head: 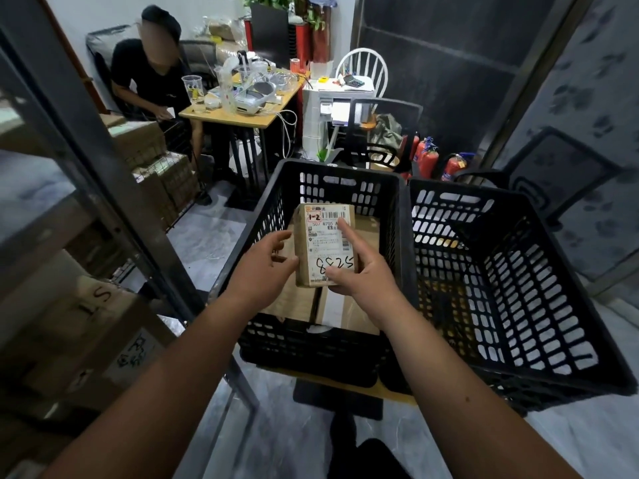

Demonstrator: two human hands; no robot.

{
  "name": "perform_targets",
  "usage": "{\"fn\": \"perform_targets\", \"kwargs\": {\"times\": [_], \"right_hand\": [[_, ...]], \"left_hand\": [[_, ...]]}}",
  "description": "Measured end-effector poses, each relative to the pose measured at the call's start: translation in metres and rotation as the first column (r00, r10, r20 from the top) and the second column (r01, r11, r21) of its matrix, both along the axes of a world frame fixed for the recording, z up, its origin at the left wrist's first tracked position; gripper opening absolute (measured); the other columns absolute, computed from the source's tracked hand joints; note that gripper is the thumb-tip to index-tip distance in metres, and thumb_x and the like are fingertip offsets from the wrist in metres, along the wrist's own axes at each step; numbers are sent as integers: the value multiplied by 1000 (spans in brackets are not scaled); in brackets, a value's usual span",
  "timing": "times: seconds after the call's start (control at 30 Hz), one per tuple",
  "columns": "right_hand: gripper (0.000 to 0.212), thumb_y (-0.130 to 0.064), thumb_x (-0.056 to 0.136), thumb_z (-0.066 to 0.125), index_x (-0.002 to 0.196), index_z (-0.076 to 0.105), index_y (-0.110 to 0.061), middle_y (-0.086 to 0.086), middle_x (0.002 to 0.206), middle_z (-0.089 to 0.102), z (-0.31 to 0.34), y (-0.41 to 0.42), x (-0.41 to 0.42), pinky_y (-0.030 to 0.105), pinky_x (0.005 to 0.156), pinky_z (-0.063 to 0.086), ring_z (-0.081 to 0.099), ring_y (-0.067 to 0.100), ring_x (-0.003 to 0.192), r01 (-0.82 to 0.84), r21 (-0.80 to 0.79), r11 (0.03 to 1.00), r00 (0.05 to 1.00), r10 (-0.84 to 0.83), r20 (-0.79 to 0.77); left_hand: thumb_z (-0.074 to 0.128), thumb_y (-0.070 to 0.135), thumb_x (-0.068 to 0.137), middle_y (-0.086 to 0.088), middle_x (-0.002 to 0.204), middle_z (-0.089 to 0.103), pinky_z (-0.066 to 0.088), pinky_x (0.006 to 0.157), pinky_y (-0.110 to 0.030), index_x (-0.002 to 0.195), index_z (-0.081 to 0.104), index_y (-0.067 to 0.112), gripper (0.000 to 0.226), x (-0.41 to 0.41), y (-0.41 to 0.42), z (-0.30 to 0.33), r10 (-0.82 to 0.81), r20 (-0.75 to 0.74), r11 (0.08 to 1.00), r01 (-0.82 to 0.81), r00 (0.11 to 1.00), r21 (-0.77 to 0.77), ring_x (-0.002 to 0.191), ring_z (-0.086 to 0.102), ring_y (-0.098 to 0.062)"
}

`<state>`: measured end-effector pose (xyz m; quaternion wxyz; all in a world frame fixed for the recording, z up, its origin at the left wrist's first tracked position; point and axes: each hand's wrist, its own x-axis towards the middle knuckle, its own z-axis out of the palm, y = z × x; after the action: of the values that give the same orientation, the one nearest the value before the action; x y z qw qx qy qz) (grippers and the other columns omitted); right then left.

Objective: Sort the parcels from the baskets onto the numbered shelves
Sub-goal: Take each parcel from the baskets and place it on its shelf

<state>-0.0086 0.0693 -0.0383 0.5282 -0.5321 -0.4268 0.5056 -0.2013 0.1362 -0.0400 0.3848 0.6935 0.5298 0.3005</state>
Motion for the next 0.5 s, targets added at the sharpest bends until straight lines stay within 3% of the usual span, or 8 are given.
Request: {"fn": "perform_targets", "kwargs": {"times": [0.07,0.2,0.3,0.43,0.5], "right_hand": [[85,7,90,73,147,52,-53,-14,143,55,2,1,-4,36,83,64,73,10,106,-24,16,1000,1000,24,12],[85,5,89,75,146,51,-53,-13,136,60,7,7,-8,28,75,62,72,14,106,-128,45,991,991,127,37],[85,3,89,75,141,53,-60,-5,143,56,9,16,-7,36,79,65,73,18,108,-237,55,970,971,234,46],[84,1,89,76,142,52,-60,-7,141,54,12,21,-4,38,81,65,71,18,112,-408,75,910,913,403,66],[84,-1,89,78,144,52,-58,-11,139,49,12,21,-1,37,84,65,65,17,119,-490,93,867,871,481,102]], "left_hand": [[71,23,99,8,136,61,49,86,-21,149,52,28,54,-3,-7,5,69,-12,996,-68,998,57,114,58,-5],[78,25,93,5,139,64,51,106,-39,146,55,27,58,-15,-21,12,205,-65,971,-195,977,142,122,59,-9],[78,27,94,3,144,61,46,102,-29,148,54,25,59,-19,-39,17,317,-76,936,-299,945,184,121,54,-4],[77,31,95,4,148,57,53,105,-44,148,53,31,58,-13,-73,22,507,-48,852,-492,861,177,127,53,-10],[77,28,95,4,147,57,51,107,-44,147,54,32,57,-6,-95,22,593,-41,796,-578,804,179,131,55,-15]]}}
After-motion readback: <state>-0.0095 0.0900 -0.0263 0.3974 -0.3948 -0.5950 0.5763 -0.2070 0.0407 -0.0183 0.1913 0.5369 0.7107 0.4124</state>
